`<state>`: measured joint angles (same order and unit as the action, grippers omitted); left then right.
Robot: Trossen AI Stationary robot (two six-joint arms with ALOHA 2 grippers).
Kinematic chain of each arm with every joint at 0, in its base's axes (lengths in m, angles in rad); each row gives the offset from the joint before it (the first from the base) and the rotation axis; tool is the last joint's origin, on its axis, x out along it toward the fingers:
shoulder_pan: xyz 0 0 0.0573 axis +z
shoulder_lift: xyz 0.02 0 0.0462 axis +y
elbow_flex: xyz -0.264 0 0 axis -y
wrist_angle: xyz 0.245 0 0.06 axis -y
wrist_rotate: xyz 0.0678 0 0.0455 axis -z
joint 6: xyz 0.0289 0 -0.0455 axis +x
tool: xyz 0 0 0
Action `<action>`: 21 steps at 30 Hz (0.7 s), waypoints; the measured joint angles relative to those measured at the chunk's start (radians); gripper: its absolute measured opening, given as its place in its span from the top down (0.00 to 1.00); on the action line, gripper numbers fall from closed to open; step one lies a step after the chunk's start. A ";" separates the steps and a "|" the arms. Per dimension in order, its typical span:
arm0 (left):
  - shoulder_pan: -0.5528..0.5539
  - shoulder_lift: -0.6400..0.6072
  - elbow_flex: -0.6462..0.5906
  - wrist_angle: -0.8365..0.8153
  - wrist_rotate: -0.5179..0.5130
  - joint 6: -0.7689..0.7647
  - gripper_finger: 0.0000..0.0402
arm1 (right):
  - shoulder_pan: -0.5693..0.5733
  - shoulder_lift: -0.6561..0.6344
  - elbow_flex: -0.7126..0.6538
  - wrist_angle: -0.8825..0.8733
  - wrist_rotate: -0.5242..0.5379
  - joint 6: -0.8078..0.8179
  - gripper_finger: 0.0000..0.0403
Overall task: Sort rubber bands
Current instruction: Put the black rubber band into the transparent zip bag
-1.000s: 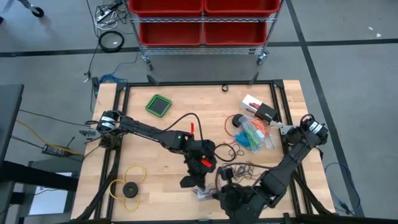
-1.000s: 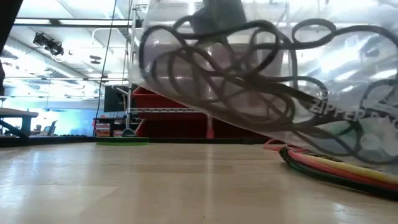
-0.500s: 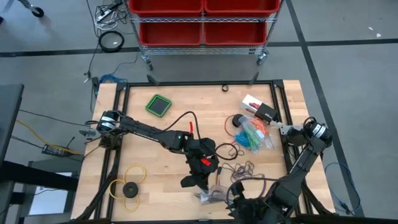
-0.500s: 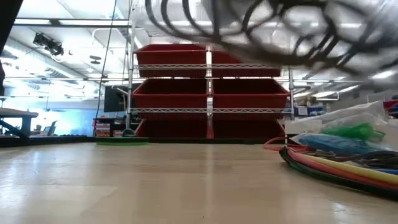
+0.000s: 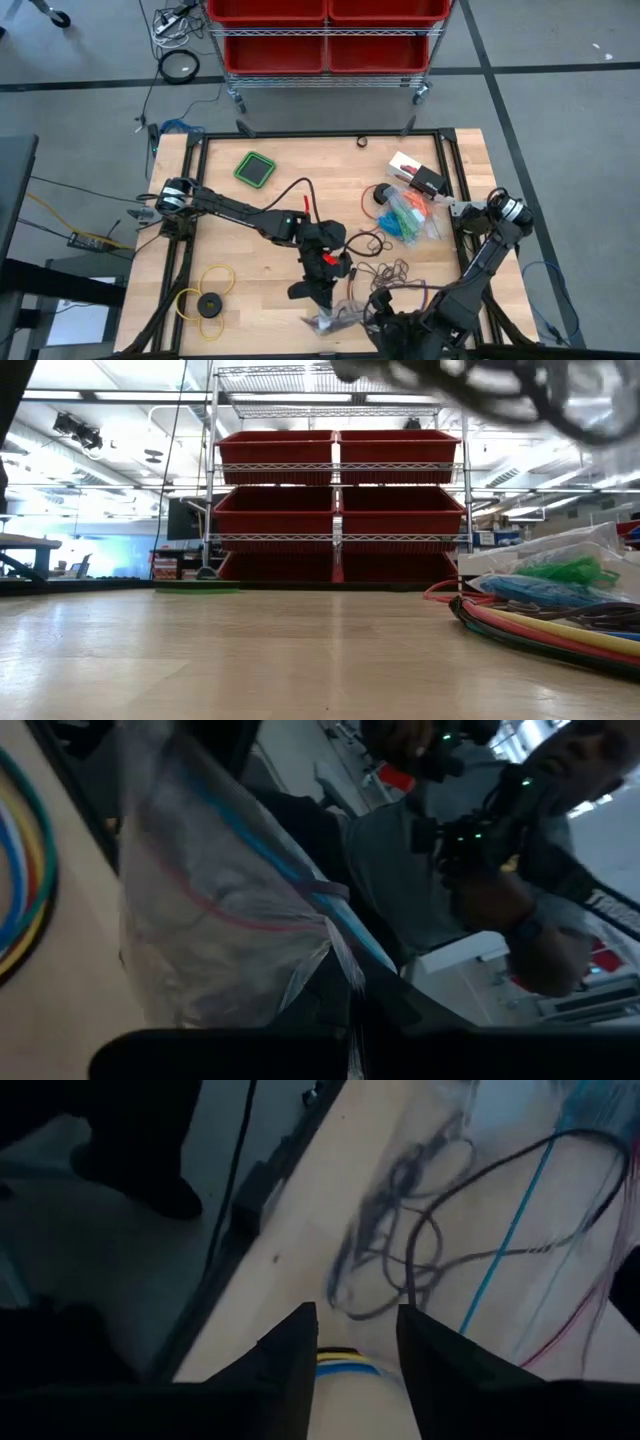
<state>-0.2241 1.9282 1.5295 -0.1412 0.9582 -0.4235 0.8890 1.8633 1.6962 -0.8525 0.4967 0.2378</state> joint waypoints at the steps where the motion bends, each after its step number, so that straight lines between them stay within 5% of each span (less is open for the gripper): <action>1: 0.000 0.000 0.000 0.013 0.008 -0.009 0.98 | -0.002 0.000 0.000 -0.007 0.001 -0.007 0.68; 12: 0.000 0.000 0.000 0.087 0.094 -0.101 0.98 | -0.014 0.000 0.000 -0.074 0.184 -0.114 0.68; 21: 0.002 0.000 0.000 0.099 0.110 -0.110 0.98 | -0.013 0.000 0.001 -0.019 0.221 -0.176 0.68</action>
<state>-0.2226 1.9282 1.5295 -0.0422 1.0683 -0.5332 0.8761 1.8633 1.6974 -0.8717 0.7178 0.0618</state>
